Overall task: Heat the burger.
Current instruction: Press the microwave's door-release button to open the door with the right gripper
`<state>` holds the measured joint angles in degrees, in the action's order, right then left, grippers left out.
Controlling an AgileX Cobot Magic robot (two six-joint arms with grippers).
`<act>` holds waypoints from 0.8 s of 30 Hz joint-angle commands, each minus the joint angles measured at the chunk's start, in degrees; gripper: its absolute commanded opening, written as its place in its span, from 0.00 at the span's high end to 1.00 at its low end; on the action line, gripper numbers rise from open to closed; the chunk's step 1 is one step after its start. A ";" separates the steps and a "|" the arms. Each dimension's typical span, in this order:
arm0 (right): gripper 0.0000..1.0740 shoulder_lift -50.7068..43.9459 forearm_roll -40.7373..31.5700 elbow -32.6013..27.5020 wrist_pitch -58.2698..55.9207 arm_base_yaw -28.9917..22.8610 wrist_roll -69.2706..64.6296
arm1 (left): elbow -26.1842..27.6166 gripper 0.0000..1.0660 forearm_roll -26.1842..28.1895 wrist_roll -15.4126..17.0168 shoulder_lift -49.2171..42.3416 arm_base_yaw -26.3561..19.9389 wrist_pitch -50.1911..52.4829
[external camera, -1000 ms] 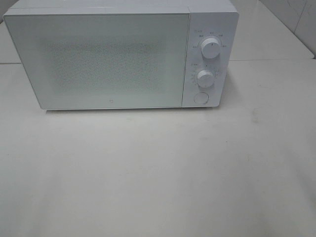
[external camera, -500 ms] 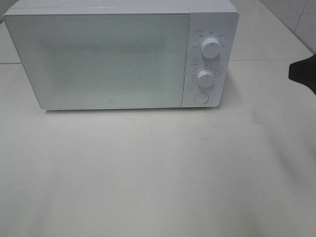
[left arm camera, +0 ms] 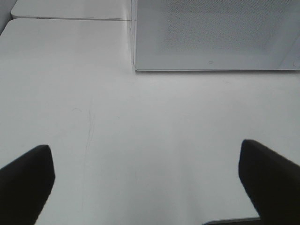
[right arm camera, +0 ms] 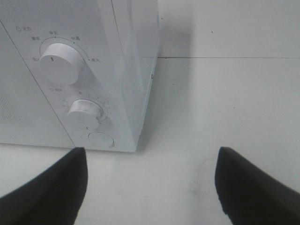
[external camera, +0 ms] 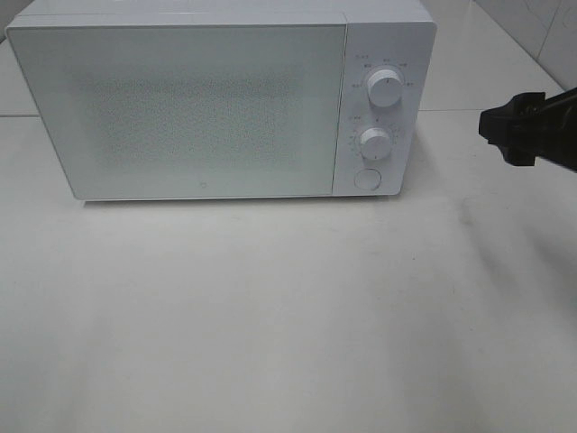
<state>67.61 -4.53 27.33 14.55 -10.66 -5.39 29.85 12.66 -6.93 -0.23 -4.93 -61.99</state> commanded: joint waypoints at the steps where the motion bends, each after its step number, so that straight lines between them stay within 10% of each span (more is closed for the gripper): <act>1: 0.31 3.09 -0.40 -3.78 13.52 -3.15 2.69 | -0.23 0.06 0.57 0.29 -0.86 -0.06 0.69; 24: 0.31 26.81 -35.29 -7.45 53.00 -27.56 20.17 | -0.23 0.06 0.57 0.29 -0.86 -0.06 0.69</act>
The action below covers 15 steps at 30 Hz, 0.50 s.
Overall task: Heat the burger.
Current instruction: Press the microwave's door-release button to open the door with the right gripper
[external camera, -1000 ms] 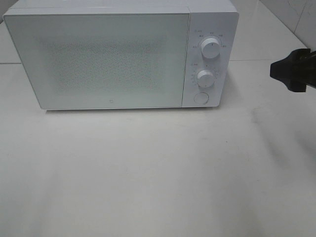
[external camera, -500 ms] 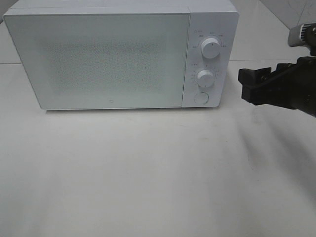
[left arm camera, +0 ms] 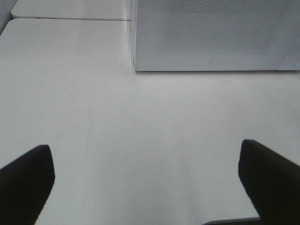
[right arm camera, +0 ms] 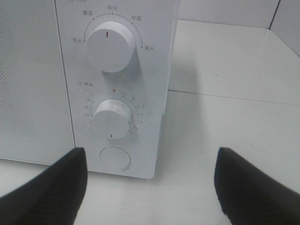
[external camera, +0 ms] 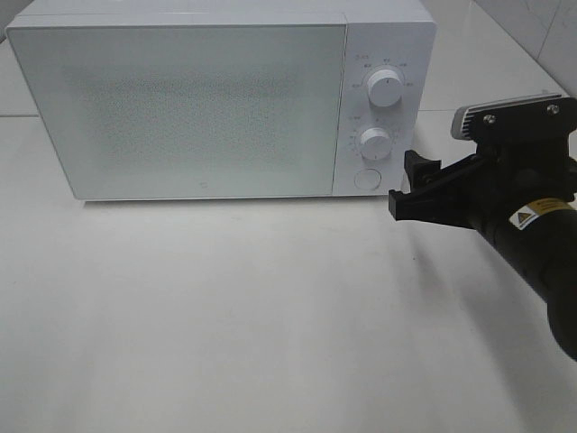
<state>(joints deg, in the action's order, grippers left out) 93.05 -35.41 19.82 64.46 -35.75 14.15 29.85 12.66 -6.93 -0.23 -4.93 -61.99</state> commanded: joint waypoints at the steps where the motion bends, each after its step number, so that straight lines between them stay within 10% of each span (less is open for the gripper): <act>1: 0.31 1.38 -4.41 0.06 3.09 -2.46 0.63 | -0.23 0.06 0.57 0.29 -0.86 -0.06 0.69; 15: 0.31 6.47 -10.31 6.02 -2.12 -5.39 0.63 | -0.23 0.06 0.52 0.29 -0.86 -0.06 0.69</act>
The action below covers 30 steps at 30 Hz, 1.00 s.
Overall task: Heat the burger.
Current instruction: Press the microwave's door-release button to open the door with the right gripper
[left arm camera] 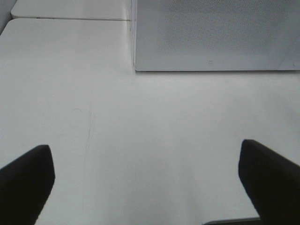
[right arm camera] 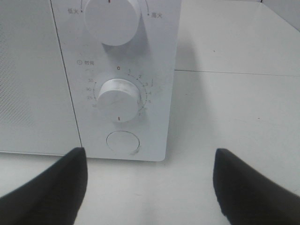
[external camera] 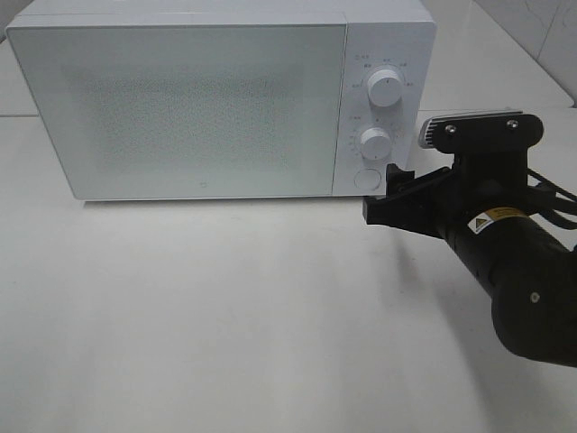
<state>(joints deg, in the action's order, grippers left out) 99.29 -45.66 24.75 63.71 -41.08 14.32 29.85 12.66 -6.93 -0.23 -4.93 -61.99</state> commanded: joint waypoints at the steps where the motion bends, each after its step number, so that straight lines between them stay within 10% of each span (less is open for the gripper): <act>1: 0.31 0.23 -0.06 1.38 -1.78 -0.06 0.46 | -0.23 0.06 0.52 0.29 -0.86 -0.06 0.69; 14: 0.33 0.23 0.52 1.55 -1.78 -0.06 -7.85 | -0.23 0.06 0.52 0.29 -0.86 -0.06 0.69; 30: 0.64 0.23 0.80 1.55 -4.24 -0.06 -71.79 | -0.23 0.06 0.52 0.29 -0.86 -0.06 0.69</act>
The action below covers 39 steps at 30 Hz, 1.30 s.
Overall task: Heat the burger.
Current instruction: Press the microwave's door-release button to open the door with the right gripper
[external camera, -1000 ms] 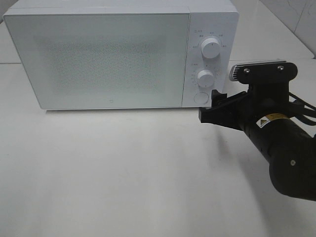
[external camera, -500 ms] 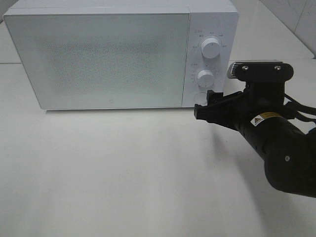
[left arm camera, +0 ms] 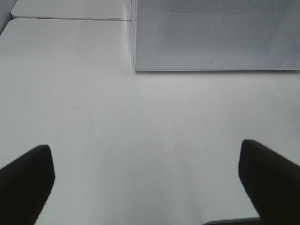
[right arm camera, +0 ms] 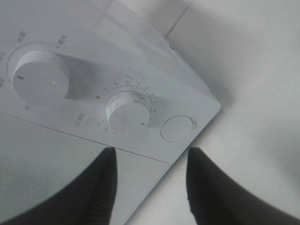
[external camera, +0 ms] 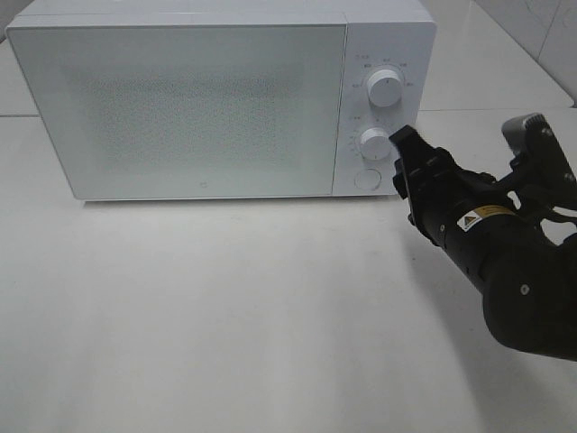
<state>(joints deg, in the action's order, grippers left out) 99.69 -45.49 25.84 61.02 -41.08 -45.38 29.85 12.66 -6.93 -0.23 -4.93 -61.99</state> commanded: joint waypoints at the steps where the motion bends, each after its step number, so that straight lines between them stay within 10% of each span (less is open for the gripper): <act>1: 0.64 -0.17 0.63 0.46 -1.55 -0.06 -12.09 | -0.23 0.06 0.52 0.29 -0.86 -0.06 0.69; 13: 1.00 -0.17 2.06 0.46 -7.39 -0.06 -30.48 | -0.23 0.06 0.52 0.29 -0.86 -0.06 0.69; 39: 1.00 11.97 1.32 9.97 -5.56 2.29 -32.03 | -0.23 0.06 0.52 0.29 -0.74 -0.06 0.69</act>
<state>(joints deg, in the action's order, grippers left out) 111.55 -44.92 35.18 55.46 -39.13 -77.18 29.85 12.66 -6.93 -0.23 -4.93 -61.99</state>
